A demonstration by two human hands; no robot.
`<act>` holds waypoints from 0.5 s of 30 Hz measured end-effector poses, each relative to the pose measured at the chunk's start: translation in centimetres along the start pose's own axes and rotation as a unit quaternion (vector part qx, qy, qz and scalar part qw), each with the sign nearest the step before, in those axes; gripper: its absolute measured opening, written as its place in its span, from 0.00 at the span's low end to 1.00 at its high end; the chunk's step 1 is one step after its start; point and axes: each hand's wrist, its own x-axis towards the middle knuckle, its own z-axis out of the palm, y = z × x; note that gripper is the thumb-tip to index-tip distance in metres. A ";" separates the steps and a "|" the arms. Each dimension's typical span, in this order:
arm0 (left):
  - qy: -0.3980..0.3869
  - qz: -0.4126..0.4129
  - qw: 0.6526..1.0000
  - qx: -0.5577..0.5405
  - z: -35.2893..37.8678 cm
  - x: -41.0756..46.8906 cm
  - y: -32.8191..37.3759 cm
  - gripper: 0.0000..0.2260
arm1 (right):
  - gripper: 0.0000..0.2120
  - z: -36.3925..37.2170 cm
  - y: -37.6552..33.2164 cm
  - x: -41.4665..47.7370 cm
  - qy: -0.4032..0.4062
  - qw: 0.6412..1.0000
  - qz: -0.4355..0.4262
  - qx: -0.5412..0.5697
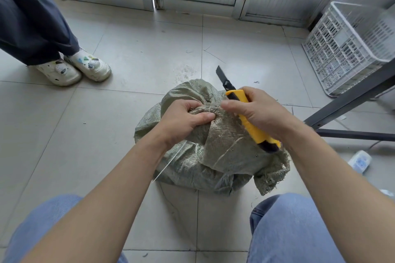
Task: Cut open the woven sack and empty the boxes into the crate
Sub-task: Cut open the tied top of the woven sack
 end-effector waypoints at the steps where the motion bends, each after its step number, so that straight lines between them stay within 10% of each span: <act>1: 0.002 -0.003 1.000 -0.001 -0.1 0.0 -0.1 0.08 | 0.18 -0.5 -0.2 -0.2 0.013 0.998 -0.021 -0.061; 15: -0.016 -0.017 1.000 0.009 -0.8 0.1 -0.3 0.05 | 0.18 -2.8 -2.1 -1.7 -0.082 0.943 -0.060 -0.318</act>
